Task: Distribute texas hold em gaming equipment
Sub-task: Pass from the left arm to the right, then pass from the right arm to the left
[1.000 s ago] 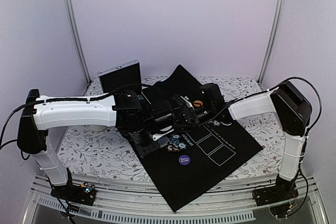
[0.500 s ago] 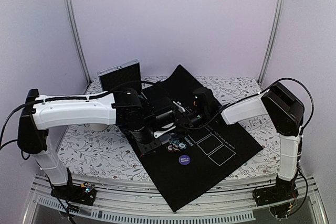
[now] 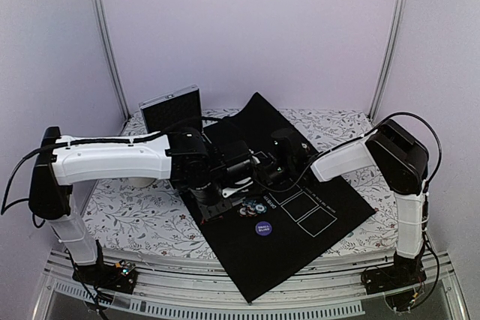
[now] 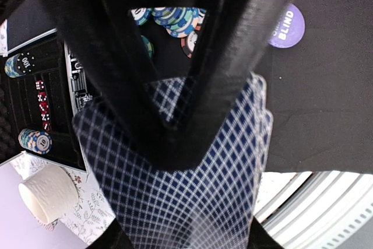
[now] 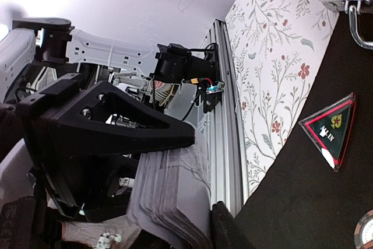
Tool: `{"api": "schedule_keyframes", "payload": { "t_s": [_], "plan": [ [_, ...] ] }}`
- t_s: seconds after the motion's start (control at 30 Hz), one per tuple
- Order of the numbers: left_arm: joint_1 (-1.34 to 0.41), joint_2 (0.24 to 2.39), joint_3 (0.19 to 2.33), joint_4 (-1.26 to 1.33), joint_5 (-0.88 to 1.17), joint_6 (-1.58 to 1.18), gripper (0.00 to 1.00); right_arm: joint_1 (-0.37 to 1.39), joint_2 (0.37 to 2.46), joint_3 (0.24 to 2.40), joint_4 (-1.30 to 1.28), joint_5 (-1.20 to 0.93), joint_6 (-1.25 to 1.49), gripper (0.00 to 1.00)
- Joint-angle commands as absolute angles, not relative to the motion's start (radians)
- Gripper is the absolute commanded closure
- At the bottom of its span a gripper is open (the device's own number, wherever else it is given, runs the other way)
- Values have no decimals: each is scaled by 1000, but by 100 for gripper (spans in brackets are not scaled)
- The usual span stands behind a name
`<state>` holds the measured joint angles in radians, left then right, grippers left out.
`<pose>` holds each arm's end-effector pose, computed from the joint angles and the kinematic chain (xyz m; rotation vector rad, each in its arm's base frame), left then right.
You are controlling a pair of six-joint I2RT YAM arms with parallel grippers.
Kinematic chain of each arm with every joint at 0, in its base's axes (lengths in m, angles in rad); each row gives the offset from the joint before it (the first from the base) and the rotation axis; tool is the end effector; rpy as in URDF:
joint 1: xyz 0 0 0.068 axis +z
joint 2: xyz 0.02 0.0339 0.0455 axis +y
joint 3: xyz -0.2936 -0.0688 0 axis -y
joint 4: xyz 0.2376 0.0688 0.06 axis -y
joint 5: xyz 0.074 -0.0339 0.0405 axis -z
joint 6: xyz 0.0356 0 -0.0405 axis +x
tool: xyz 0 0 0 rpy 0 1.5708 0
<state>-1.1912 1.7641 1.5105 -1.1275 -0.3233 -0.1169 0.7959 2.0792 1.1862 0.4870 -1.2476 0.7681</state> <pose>0.1371 -0.3133 0.2943 1.3900 2.4185 0.1995 0.2816 0.3359 0.1888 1.0214 -2.0797 -2.0407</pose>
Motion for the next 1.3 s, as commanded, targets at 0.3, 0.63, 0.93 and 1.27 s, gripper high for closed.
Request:
{"api": "schedule_keyframes", "payload": {
  "t_s": [0.3,0.63,0.93,1.27],
  "plan": [
    [-1161,1591,1267,-793,-359,-73,7,798,2029,1183,493,-1307,735,98],
    [-1131,1203,759,-88,-275,36,2,788,1974,1163,484,-1272,739,98],
    [-1132,1117,575,186,-213,117,2,787,1965,1170,475,-1257,739,98],
    [-1128,1224,590,233,-248,172,6,787,1957,1187,460,-1246,746,98]
  ]
}}
